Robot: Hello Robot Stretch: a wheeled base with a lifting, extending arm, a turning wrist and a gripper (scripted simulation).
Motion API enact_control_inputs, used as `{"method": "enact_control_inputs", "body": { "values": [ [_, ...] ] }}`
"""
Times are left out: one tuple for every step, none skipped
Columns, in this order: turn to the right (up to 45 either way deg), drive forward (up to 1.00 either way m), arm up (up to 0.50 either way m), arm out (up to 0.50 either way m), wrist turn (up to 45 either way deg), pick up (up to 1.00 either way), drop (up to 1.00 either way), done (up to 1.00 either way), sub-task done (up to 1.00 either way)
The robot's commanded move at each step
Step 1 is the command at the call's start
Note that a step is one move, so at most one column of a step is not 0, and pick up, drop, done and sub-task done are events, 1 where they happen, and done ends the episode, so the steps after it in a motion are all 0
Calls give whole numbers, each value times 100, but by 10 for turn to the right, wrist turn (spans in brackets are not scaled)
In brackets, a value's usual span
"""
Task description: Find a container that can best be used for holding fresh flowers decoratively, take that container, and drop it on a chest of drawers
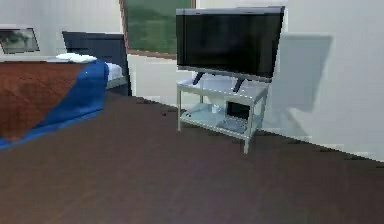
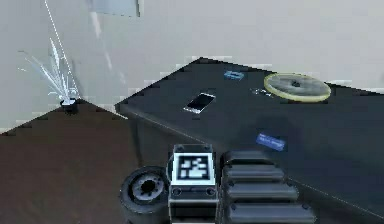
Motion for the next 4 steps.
{"method": "enact_control_inputs", "body": {
  "values": [
    [450,0,0,0,0,0,0,0,0],
    [60,0,0,0,0,0,0,0,0],
    [0,80,0,0,0,0,0,0,0],
    [210,0,0,0,0,0,0,0,0]
  ]
}}
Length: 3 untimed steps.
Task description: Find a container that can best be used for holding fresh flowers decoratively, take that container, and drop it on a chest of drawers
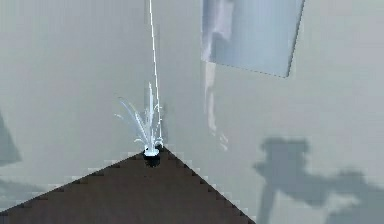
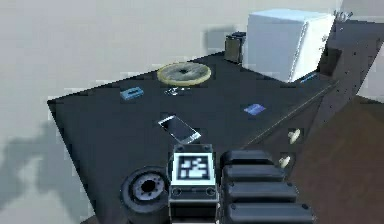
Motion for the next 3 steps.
{"method": "enact_control_inputs", "body": {
  "values": [
    [0,20,0,0,0,0,0,0,0],
    [450,0,0,0,0,0,0,0,0],
    [30,0,0,0,0,0,0,0,0]
  ]
}}
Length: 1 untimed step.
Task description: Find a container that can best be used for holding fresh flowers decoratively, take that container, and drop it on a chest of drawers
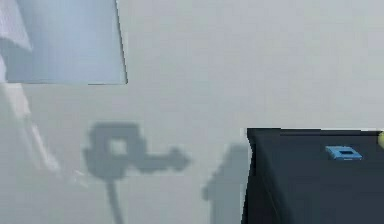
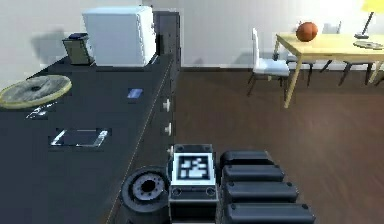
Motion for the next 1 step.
{"method": "enact_control_inputs", "body": {
  "values": [
    [0,35,0,0,0,0,0,0,0]
  ]
}}
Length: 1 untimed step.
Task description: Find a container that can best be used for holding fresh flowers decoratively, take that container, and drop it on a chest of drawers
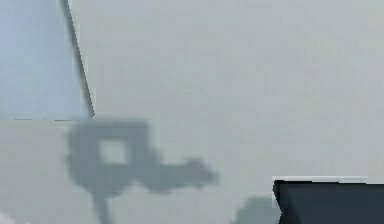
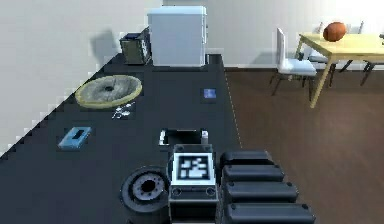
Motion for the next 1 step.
{"method": "enact_control_inputs", "body": {
  "values": [
    [450,0,0,0,0,0,0,0,0]
  ]
}}
